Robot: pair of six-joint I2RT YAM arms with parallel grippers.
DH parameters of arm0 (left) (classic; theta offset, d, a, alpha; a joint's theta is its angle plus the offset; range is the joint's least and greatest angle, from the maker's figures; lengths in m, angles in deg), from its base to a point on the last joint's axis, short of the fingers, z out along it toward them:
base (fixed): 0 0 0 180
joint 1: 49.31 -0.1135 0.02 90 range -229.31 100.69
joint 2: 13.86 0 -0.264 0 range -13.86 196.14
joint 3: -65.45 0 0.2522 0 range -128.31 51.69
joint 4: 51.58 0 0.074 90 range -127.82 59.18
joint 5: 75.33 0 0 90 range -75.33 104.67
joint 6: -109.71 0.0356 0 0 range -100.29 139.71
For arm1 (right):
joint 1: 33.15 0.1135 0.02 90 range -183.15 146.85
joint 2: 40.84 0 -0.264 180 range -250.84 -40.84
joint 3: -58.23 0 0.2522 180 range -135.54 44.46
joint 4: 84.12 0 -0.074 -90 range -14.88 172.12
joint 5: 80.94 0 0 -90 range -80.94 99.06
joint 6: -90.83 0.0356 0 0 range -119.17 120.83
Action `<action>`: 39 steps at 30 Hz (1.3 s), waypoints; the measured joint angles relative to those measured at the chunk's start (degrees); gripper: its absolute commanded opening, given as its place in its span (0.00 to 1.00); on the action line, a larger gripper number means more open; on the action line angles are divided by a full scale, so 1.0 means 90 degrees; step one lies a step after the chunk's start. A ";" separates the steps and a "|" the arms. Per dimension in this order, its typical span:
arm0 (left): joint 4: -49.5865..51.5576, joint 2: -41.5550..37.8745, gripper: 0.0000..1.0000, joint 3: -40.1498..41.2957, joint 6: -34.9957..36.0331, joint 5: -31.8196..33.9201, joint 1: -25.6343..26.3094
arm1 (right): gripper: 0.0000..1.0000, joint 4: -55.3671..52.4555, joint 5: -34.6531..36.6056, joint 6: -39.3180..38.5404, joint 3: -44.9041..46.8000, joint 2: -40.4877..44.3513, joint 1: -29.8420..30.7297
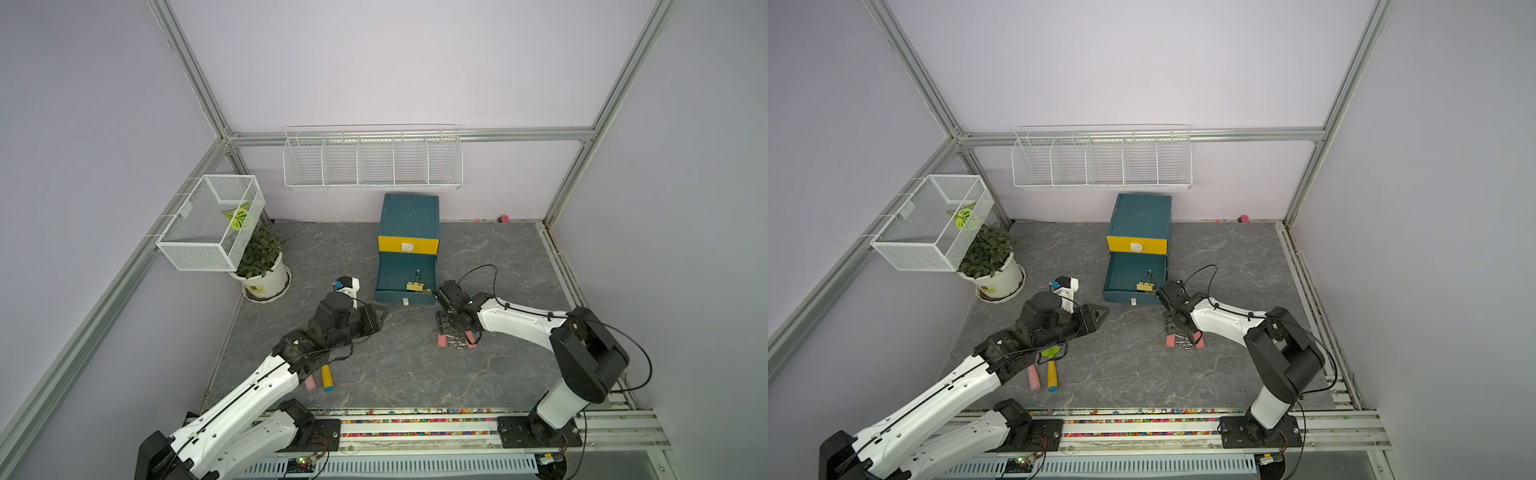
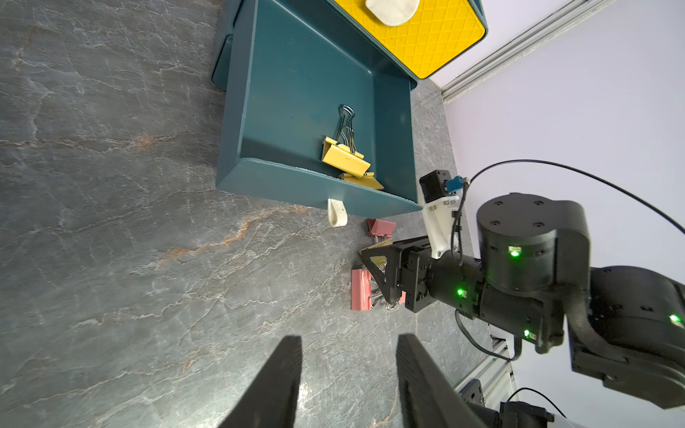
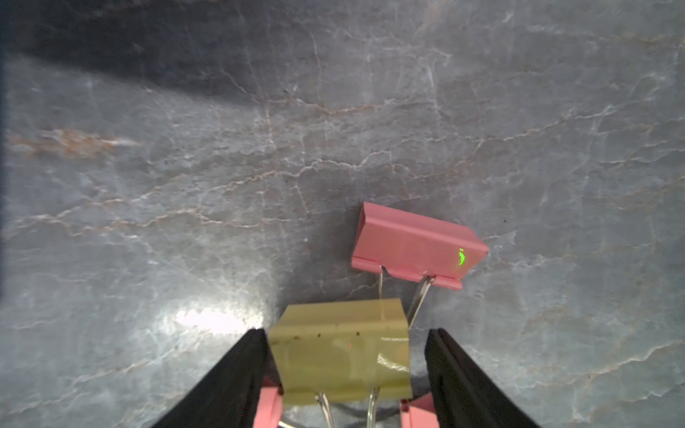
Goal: Put the binder clips in the drawer according to color
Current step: Pick up the binder clip at the center of the board, then place the binder clip in the drawer.
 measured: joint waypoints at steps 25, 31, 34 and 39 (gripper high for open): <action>-0.0063 0.0131 0.47 0.0000 -0.0024 -0.0010 0.0036 | 0.50 -0.0313 0.0556 0.0267 0.0070 0.1042 -0.0070; -0.0180 0.0206 0.47 0.0000 -0.0092 -0.0034 0.0080 | 0.49 -0.0476 0.0517 0.0287 -0.0474 0.1770 -0.0049; -0.0231 0.0223 0.47 0.0002 -0.0129 -0.0034 0.0100 | 0.48 -0.0189 0.0529 0.0143 -0.0928 0.1824 0.0141; -0.0335 0.0272 0.47 0.0010 -0.0185 -0.0029 0.0199 | 0.47 0.0483 0.0707 -0.0245 -0.2113 0.1137 0.0661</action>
